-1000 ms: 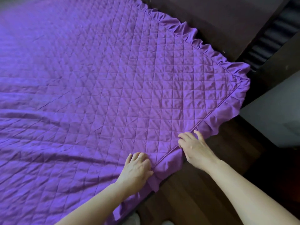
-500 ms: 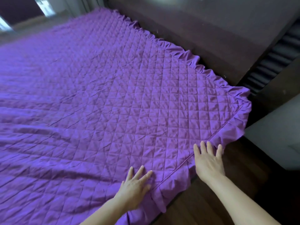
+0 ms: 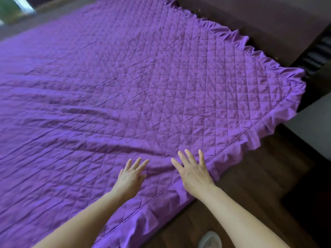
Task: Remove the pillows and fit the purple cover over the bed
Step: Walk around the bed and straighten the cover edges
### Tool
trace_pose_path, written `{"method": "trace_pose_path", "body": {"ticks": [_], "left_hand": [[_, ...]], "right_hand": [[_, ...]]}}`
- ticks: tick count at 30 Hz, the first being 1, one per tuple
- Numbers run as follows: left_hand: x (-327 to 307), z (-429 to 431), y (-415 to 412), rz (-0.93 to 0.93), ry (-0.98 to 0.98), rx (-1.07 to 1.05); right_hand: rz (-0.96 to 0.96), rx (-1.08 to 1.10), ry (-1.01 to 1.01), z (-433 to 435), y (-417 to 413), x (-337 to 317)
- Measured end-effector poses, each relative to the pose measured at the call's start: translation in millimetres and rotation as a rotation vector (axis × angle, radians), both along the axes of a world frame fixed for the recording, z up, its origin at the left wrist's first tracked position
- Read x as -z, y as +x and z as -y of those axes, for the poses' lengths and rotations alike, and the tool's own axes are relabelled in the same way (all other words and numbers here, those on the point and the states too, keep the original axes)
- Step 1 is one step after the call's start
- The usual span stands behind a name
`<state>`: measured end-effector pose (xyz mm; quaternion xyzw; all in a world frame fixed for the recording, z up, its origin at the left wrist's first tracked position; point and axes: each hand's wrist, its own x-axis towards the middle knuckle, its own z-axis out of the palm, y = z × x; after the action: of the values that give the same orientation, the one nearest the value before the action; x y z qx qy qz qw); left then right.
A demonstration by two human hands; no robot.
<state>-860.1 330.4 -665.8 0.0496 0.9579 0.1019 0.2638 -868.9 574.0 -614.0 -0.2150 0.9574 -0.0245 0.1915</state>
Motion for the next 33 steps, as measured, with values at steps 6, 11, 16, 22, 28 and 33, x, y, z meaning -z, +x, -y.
{"method": "trace_pose_path", "body": {"ticks": [6,11,16,22,28,33], "left_hand": [[-37.0,75.9,59.5,0.069,-0.021,0.065],[-60.7,122.2,110.8,0.152,-0.049,0.05],[-61.8,148.8,171.6,0.233,-0.083,0.078],[-40.0,163.5,235.9,0.241,-0.283,0.243],[-17.9,181.5,259.0,-0.031,-0.339,0.338],[-14.4,197.6,263.7,-0.206,-0.051,0.364]], "right_hand": [[0.039,0.093,0.027,90.8,68.9,-5.7],[0.064,0.095,-0.009,154.5,128.4,-11.1],[0.081,0.035,0.011,194.2,184.7,-9.5],[0.025,-0.034,0.131,225.7,238.6,9.2],[-0.127,-0.004,0.243,256.1,250.8,27.5],[-0.235,0.038,0.283,266.5,255.8,36.1]]}}
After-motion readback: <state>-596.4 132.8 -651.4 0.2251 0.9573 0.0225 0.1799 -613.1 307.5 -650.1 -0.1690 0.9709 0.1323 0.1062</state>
